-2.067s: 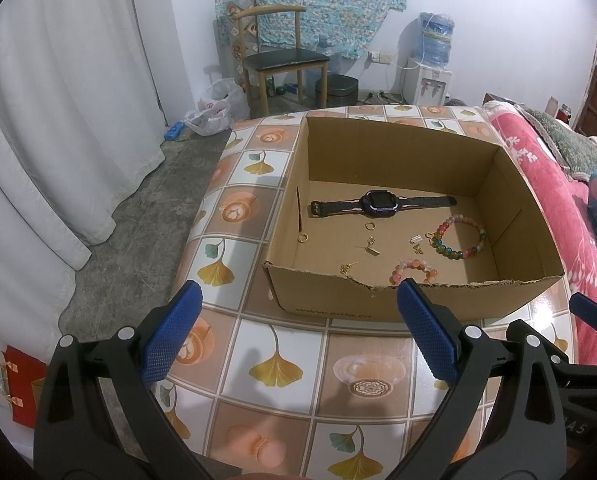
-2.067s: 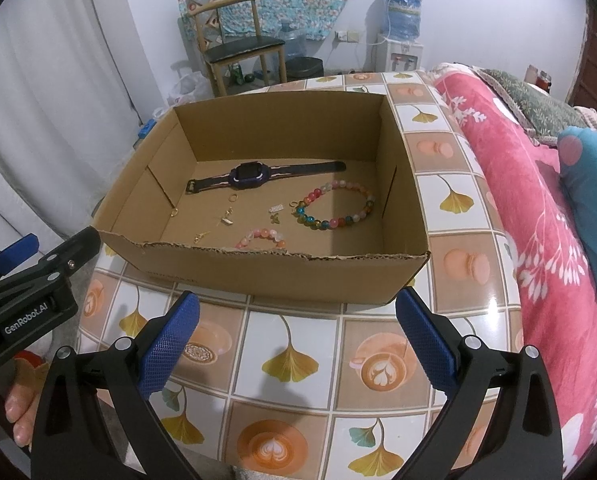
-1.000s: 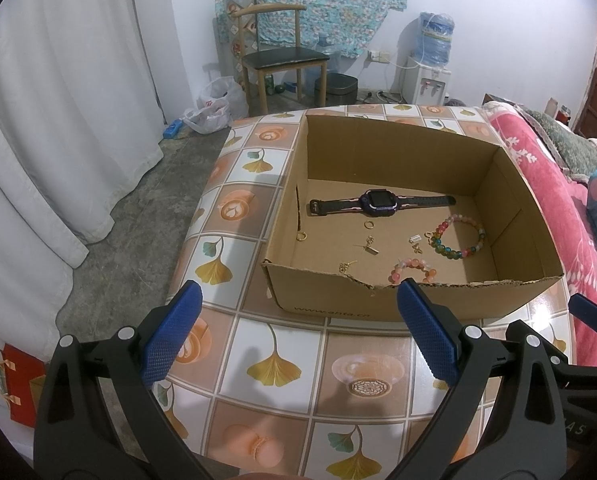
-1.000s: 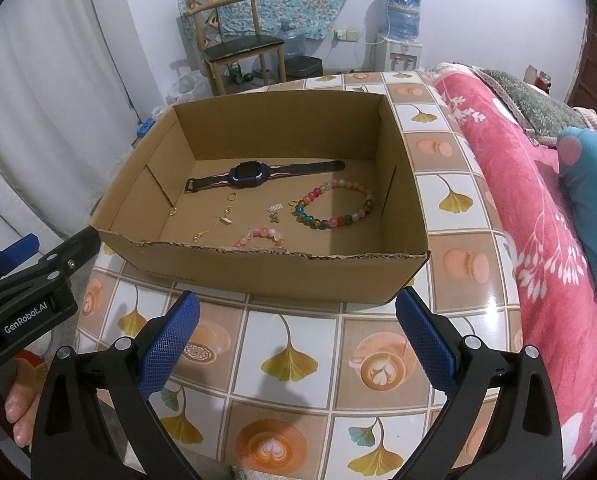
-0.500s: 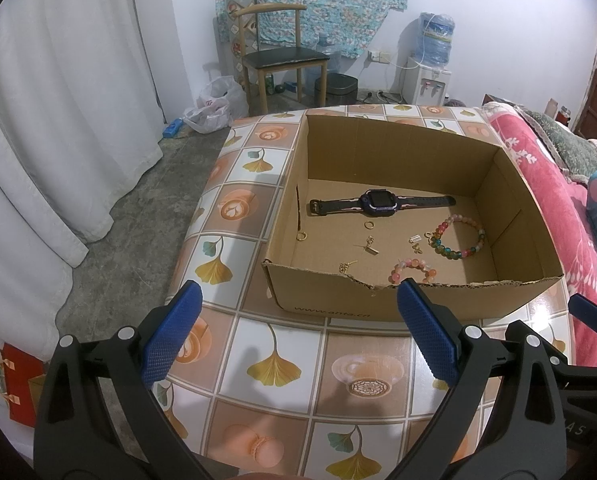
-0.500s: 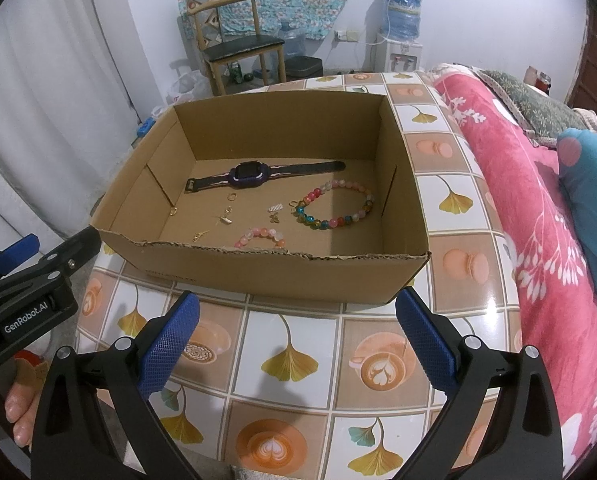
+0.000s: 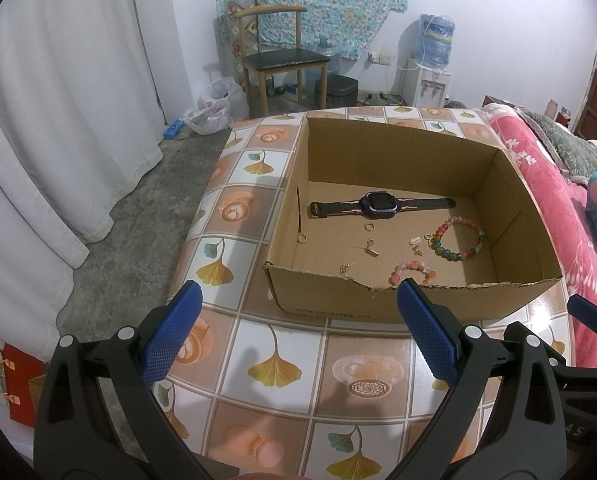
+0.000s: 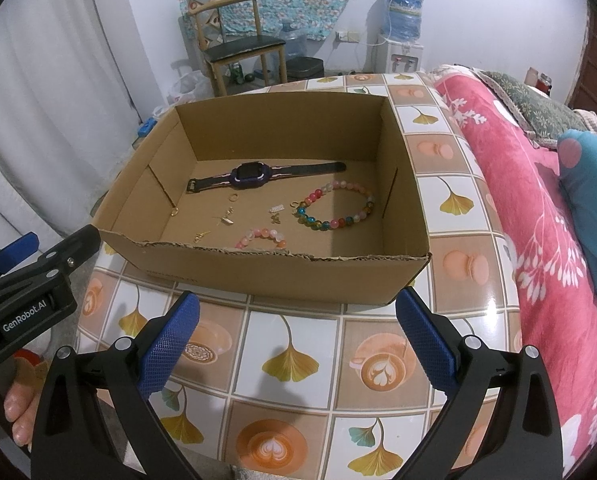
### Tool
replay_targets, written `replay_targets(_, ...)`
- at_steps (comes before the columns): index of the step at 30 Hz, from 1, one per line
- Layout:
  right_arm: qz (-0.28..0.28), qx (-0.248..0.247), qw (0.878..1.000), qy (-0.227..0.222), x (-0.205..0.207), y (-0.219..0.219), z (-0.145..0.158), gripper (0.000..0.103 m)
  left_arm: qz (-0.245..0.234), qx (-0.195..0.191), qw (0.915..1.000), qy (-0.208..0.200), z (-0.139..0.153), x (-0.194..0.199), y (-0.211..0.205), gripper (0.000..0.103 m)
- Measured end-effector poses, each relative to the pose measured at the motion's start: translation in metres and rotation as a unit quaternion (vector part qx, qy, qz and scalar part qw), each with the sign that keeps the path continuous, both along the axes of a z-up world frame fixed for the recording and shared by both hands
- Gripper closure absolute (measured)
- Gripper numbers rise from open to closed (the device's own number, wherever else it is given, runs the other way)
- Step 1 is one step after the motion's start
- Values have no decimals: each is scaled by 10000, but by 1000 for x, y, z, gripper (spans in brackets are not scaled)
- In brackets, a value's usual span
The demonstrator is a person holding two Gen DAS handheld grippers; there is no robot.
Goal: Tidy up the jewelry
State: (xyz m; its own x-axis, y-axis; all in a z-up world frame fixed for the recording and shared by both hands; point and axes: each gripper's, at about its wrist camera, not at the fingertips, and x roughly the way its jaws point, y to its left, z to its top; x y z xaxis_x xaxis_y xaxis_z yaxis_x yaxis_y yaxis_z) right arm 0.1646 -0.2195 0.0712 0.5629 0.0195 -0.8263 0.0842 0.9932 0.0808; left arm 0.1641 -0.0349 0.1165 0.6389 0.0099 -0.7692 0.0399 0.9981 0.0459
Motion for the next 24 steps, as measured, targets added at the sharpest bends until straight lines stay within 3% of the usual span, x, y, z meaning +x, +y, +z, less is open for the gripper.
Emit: replay_targets(24,-1,-14,10000,-4,0,1,0,7,10,-22,10000,15,-1,0,0,8)
